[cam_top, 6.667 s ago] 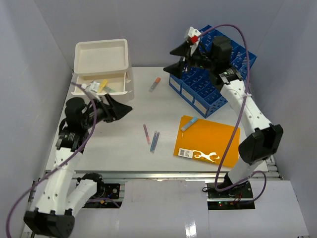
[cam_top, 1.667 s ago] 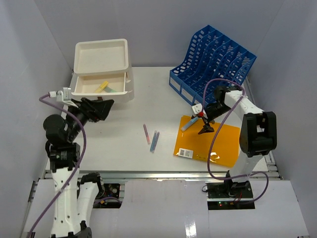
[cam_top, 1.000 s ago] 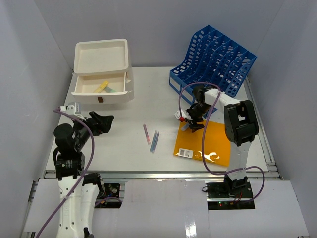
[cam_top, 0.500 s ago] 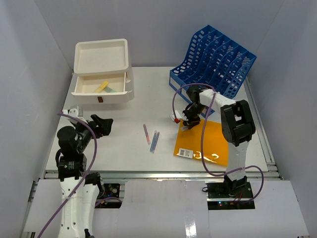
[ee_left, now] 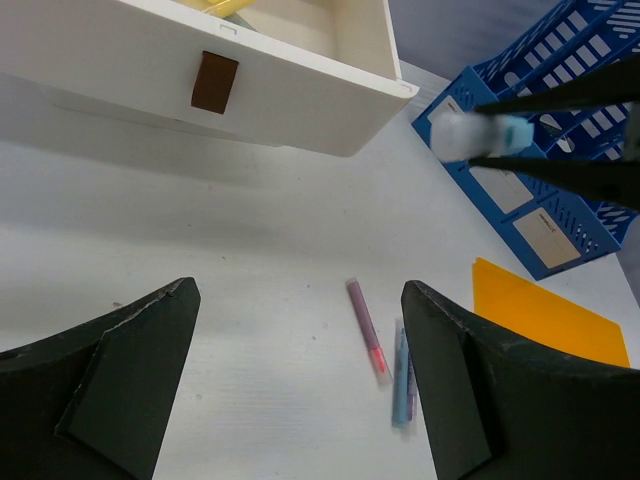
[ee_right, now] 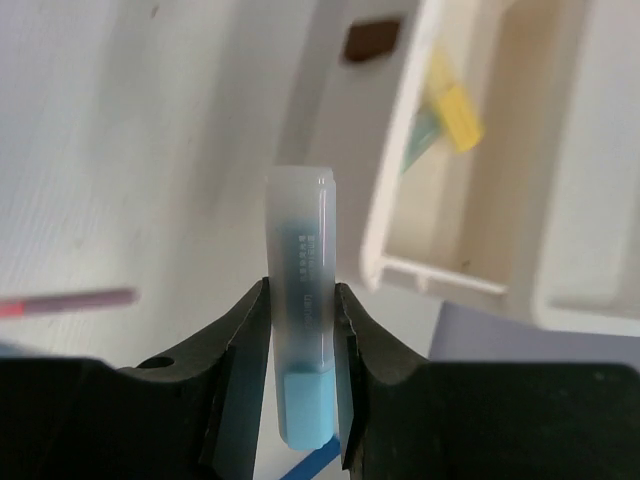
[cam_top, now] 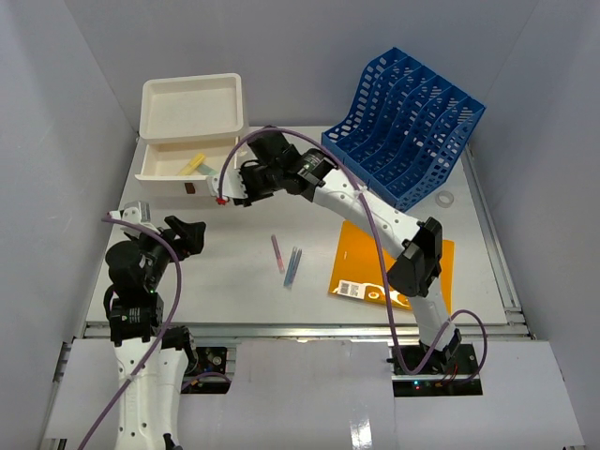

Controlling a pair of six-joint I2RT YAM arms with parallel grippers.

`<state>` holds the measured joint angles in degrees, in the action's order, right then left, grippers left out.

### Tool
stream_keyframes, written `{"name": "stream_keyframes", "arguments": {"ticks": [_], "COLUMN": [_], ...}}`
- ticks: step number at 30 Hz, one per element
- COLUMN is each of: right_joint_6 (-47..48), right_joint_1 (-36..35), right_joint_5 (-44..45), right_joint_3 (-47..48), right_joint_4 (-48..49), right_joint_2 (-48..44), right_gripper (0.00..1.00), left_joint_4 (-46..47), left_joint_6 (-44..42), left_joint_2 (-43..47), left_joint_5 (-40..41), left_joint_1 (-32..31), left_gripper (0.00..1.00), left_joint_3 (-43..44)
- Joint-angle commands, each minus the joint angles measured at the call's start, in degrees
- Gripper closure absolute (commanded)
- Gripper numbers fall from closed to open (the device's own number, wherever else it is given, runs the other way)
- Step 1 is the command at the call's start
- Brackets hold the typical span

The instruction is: Organize the desk

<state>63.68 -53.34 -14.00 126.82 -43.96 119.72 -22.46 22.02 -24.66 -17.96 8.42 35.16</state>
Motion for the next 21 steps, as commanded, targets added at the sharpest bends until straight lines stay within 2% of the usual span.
{"name": "stream_keyframes", "arguments": {"ticks": [1, 4, 9, 16, 18, 21], "right_joint_6": [-12.5, -17.6, -22.9, -28.7, -30.8, -32.3], "right_joint_1": [-1.2, -2.0, -3.0, -2.9, -2.9, -2.9], "right_joint_5": [5.9, 8.0, 15.4, 15.0, 13.6, 12.3], "right_joint_3": [1.0, -1.1, 2.7, 4.0, 3.9, 3.5], "right_joint_4": [17.0, 31.2, 46.8, 58.4, 59.8, 60.6], "right_joint_2": [-2.0, -1.3, 6.0, 11.9, 12.8, 13.6], "right_gripper": [0.92, 0.92, 0.92, 0.89, 0.86, 0.76], "left_joint_4": [-0.6, -0.6, -0.6, -0.6, -0.5, -0.5], "left_joint_6": [0.2, 0.3, 0.3, 0.2, 0.2, 0.2], "left_joint_2": [0.3, -0.1, -0.8, -1.3, -1.4, -1.3], "left_joint_5": [1.5, 1.4, 1.2, 0.6, 0.4, 0.3], "left_joint_1": [1.4, 2.1, 2.5, 2.7, 2.7, 2.7], "left_gripper": [0.08, 0.08, 0.09, 0.08, 0.09, 0.09], "left_joint_3": [0.0, 0.1, 0.0, -0.2, -0.1, -0.1]}}
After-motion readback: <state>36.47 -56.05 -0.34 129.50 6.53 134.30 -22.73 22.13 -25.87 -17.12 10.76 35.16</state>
